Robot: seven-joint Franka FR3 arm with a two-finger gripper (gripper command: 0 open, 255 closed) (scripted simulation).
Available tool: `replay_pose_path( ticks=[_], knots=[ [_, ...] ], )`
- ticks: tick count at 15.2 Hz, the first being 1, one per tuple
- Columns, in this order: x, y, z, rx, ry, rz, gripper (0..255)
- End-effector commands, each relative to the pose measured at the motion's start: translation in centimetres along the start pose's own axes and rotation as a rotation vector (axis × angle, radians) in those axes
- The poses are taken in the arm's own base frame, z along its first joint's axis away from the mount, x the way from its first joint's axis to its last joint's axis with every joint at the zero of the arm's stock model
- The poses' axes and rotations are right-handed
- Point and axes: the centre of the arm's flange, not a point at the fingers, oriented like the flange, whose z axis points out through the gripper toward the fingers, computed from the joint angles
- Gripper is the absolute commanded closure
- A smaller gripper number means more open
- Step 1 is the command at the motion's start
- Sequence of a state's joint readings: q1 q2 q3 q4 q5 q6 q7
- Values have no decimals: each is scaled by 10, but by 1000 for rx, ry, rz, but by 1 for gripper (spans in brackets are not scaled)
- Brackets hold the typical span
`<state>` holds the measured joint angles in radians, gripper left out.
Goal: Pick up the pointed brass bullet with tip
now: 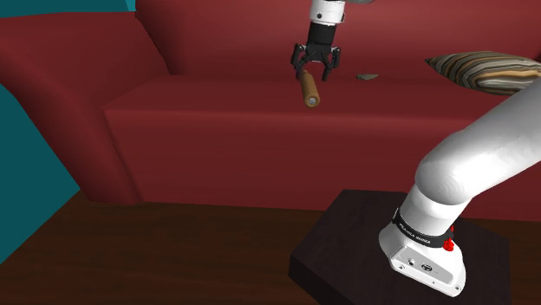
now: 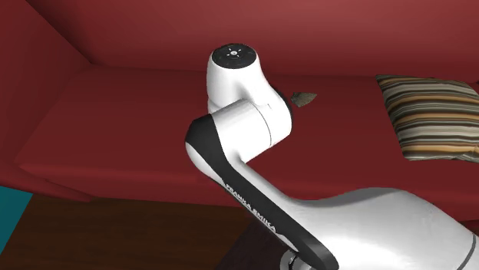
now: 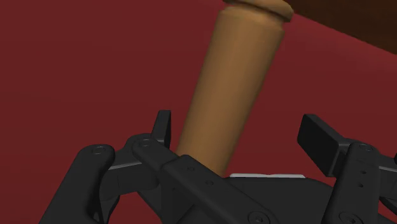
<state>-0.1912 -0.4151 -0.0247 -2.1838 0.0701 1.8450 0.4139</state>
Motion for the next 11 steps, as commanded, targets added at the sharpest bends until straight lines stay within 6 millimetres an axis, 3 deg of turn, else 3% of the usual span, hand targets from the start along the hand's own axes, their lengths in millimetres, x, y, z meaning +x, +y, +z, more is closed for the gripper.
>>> replay_pose_path(
  ticks=[1,3,11],
  knots=[
    [24,10,-3,16,26,65,0],
    [39,16,-4,27,42,108,0],
    [37,20,36,27,42,108,0]
  ],
)
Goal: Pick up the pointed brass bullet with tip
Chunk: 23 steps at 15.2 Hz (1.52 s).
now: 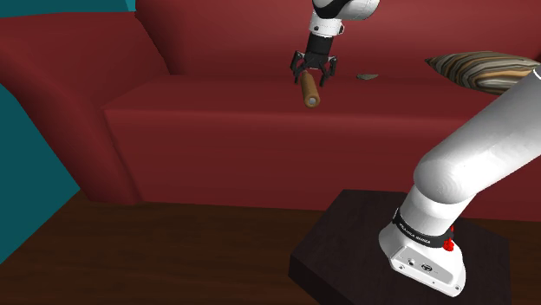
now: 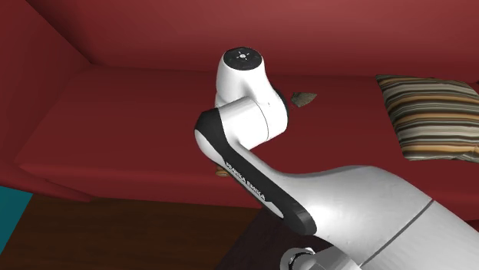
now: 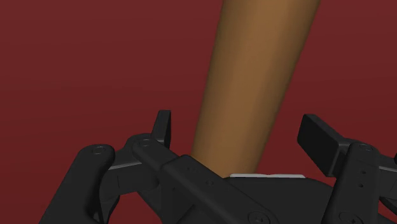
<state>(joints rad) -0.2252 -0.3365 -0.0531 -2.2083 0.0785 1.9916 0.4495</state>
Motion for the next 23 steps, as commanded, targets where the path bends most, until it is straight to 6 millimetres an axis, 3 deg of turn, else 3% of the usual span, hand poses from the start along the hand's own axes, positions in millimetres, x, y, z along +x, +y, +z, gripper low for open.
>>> replay_pose_path(
  ticks=[1,2,11,23],
  knots=[
    [1,1,3,0,1,0,0],
    [1,1,3,0,1,0,255],
    [1,1,3,0,1,0,255],
    [5,-8,-59,0,1,0,255]
  ],
)
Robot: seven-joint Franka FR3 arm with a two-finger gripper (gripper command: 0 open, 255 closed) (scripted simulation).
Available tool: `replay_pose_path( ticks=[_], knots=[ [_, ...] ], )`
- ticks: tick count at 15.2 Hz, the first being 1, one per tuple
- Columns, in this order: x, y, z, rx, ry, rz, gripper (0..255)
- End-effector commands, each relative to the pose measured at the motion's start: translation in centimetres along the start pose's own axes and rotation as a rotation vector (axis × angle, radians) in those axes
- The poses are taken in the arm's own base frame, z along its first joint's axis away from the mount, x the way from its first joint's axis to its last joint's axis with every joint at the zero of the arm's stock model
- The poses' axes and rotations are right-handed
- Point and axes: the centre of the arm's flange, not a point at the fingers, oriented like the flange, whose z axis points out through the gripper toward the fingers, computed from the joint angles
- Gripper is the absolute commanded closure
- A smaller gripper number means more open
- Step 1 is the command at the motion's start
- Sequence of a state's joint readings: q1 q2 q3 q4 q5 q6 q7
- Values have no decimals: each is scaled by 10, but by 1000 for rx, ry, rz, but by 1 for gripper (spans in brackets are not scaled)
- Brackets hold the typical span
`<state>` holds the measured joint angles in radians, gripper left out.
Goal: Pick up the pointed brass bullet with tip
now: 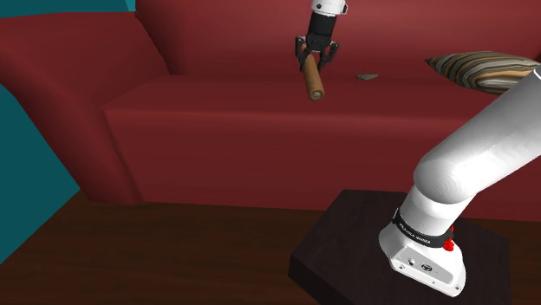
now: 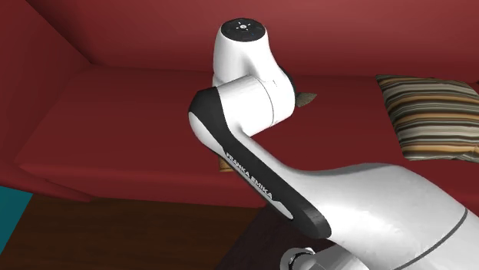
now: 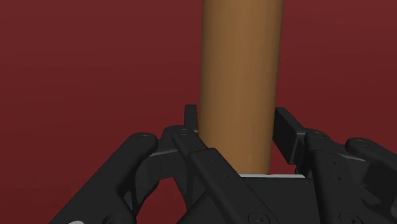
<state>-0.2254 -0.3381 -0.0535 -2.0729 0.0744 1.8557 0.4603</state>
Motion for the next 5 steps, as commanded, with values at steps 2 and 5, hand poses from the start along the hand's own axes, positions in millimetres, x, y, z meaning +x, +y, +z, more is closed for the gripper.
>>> replay_pose_path(
  ticks=[2,5],
  knots=[
    [1,-2,-17,0,0,0,255],
    [2,-3,-23,0,0,0,255]
  ],
)
